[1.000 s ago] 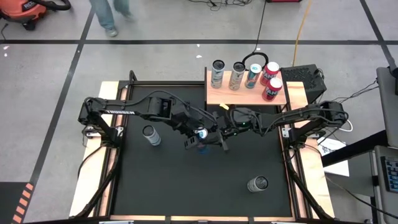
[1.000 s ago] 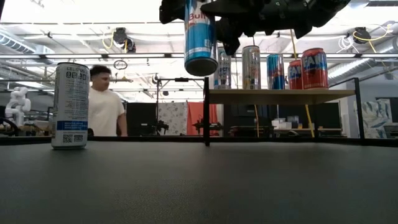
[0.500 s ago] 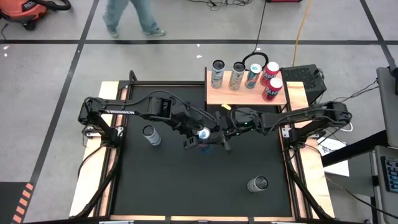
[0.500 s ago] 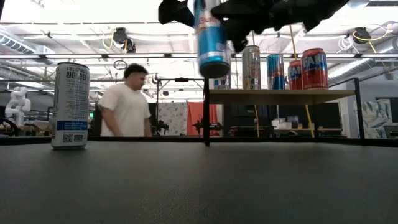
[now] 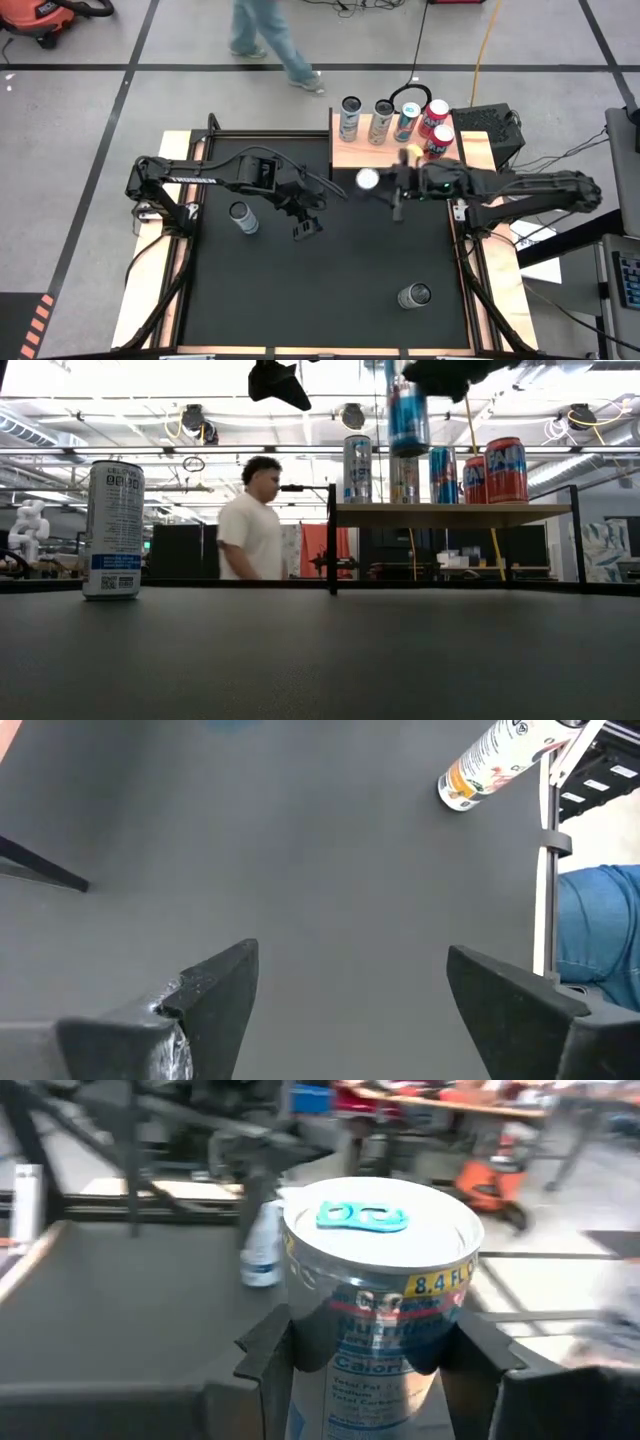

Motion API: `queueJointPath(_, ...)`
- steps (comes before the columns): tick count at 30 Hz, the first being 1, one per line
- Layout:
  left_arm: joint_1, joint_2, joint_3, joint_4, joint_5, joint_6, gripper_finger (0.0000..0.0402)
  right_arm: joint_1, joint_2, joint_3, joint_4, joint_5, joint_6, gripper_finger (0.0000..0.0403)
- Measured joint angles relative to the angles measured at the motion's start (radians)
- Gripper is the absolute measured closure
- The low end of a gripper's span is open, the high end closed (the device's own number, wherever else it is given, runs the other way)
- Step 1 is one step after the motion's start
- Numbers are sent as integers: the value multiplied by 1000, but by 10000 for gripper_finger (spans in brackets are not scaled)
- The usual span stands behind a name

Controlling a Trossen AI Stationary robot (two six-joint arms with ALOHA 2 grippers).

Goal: Place canned beverage on shelf
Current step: Put the blue soda can on the shelf aligned with the blue soda can

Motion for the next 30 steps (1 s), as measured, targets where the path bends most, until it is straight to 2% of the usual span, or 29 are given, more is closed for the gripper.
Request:
queueJointPath(7, 0, 0, 0, 2, 0, 0, 79, -15, -123, 0, -91, 196, -26, 246)
queueJointPath(16, 0, 0, 0, 4, 0, 0, 79, -116, -218, 0, -212, 268, 17, 246)
queueJointPath(22, -3, 0, 0, 0, 0, -2, 79, -178, -262, 0, -272, 251, 23, 246)
queueJointPath(30, -3, 0, 0, 0, 0, -1, 79, -268, -323, 0, -378, 29, -18, 246)
